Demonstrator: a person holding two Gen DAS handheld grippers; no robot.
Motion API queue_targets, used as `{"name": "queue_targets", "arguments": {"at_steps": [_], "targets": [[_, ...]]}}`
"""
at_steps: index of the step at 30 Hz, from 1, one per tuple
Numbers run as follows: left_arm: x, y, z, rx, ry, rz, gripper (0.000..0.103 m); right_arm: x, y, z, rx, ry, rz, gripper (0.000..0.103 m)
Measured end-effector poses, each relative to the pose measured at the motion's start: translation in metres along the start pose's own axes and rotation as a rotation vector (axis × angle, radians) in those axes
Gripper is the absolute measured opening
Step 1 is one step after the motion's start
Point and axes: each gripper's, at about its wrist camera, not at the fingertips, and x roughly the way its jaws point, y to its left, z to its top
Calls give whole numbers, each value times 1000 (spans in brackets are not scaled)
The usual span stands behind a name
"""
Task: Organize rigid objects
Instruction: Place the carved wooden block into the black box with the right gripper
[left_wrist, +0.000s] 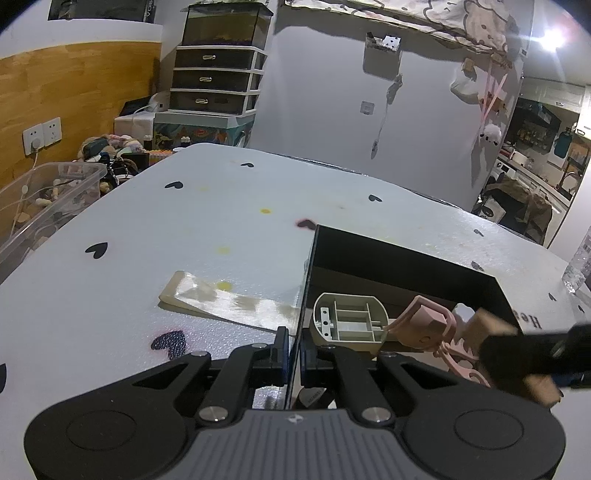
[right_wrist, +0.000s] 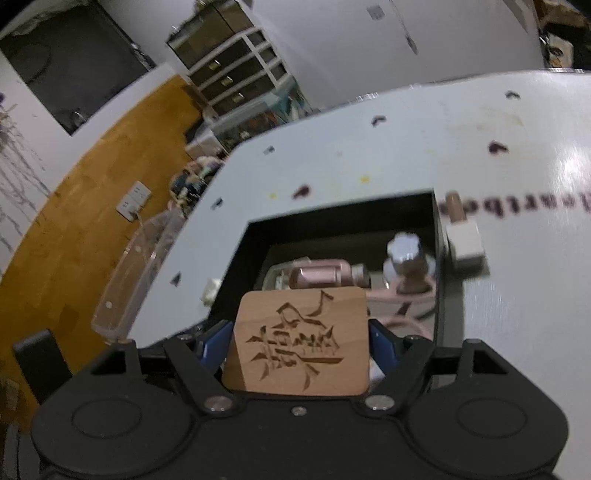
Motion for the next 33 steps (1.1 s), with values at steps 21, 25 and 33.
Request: {"name": "queue_targets", "arguments": {"at_steps": [21,25,33], "targets": [[-1,0,-1,0,-2,1,5,2,9,-14,48,34,-99,99],[-1,0,0,0,-2,3,5,1,7,-13,51,29,-112,102],[-1,-1,0,2,-1,11,5,-5,2,-14,44,29,-79,102]]}}
